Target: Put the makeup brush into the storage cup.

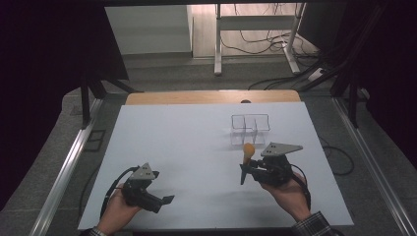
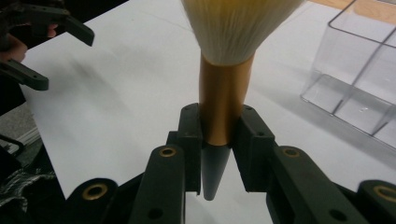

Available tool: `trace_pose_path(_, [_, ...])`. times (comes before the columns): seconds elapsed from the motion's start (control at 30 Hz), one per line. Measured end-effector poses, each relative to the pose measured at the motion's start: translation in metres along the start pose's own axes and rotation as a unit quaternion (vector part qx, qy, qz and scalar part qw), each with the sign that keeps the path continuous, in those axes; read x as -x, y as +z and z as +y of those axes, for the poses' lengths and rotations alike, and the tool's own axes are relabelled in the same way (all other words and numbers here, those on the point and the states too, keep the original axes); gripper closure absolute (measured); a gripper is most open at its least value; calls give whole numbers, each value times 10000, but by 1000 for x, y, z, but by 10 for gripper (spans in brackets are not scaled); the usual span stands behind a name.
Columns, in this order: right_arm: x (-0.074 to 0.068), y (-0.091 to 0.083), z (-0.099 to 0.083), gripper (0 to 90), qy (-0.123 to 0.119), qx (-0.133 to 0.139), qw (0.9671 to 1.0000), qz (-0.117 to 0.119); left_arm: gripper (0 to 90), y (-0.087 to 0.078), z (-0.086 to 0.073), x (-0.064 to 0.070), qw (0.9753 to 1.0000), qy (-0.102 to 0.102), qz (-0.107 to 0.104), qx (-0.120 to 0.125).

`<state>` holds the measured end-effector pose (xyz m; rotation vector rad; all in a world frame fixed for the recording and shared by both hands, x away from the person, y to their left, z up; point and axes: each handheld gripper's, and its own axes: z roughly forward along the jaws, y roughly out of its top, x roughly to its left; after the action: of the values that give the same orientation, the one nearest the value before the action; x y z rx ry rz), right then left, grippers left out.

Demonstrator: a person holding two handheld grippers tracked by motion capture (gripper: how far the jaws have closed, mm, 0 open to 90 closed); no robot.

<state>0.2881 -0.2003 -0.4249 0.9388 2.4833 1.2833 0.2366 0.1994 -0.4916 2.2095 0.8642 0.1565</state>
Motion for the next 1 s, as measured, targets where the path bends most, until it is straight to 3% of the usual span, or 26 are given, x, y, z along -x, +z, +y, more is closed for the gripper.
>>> trace_pose_path(0.37, [13, -6, -2, 733, 75, 79, 9999, -103, 7, -11, -12, -9, 9998, -166, 112, 26])
trace_pose_path(1.0, [35, -19, -2, 733, 304, 310, 9985, -347, 7, -17, -24, -19, 9993, -258, 249, -123])
